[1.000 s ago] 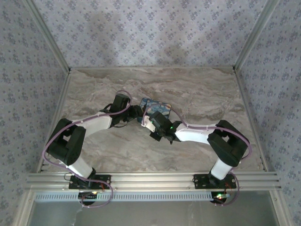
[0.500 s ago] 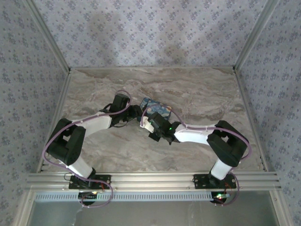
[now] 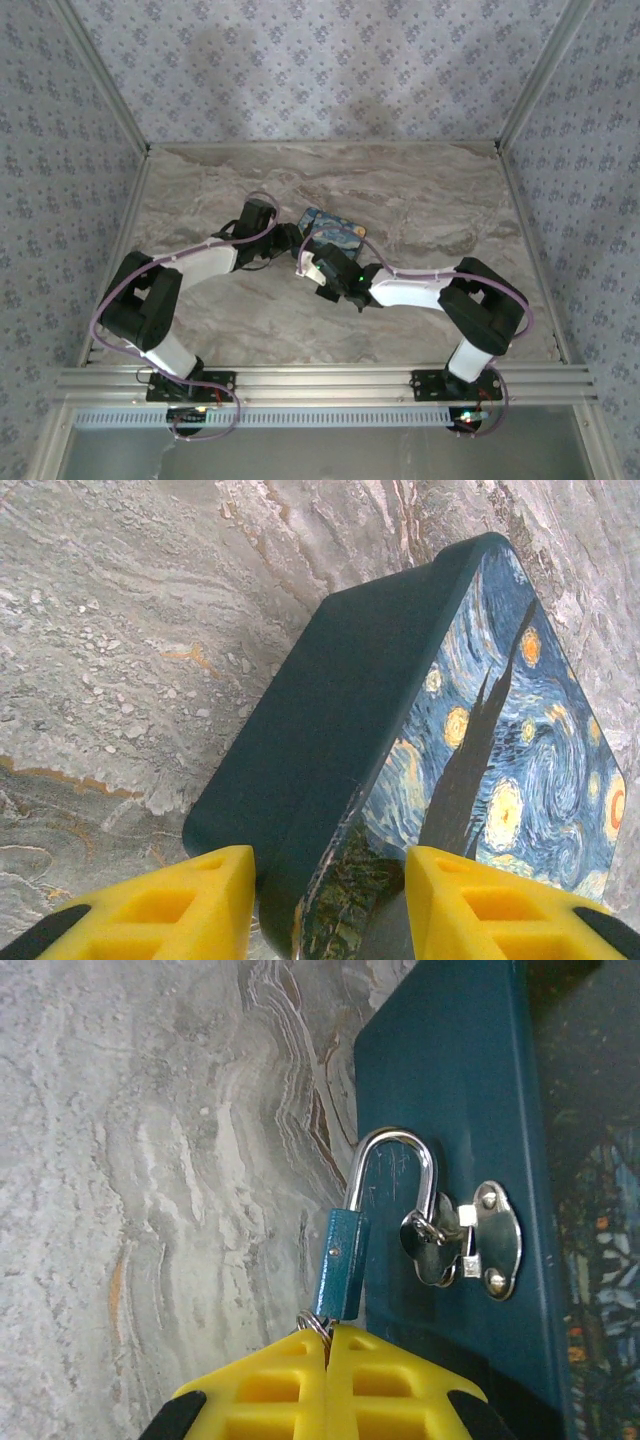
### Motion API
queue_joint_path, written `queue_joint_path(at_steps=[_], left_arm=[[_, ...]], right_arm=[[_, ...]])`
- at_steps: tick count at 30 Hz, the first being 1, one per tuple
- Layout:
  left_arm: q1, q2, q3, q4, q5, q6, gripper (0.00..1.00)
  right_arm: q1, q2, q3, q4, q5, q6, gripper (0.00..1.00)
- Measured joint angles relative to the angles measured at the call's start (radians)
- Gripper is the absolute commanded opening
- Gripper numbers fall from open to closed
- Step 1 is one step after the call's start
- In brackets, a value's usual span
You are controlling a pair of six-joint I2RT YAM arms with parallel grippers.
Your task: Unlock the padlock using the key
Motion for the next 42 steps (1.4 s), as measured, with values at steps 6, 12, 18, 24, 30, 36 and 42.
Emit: queue_joint_path(at_steps=[6,12,18,24,30,36,42], left_arm=[[0.004,0.000,0.000,0.000,0.001,-0.004,0.42],[0.004,0.000,0.000,0.000,0.007,-0.004,0.42],[0.004,0.001,0.000,0.000,0.023,-0.007,0.40],[0.004,0.005,-0.002,0.017,0.031,-0.019,0.38],[0.004,0.006,-0.008,0.031,0.040,-0.026,0.38],[0.004,0.006,-0.010,0.034,0.046,-0.026,0.37],[0.004,0.006,-0.019,0.053,0.049,-0.034,0.37]], right_arm=[[0.021,0.011,0.036,0.002,0.015,-0.036,0.00],[0.036,0.013,0.027,0.018,0.048,-0.053,0.00],[0.039,0.021,0.010,0.041,0.072,-0.056,0.00],[0.040,0.058,0.031,0.050,0.086,-0.064,0.00],[0.041,0.063,0.053,0.083,0.084,-0.059,0.00],[0.042,0.030,0.006,0.111,0.074,0.025,0.00],[0.049,0.013,-0.044,0.110,0.083,0.149,0.00]])
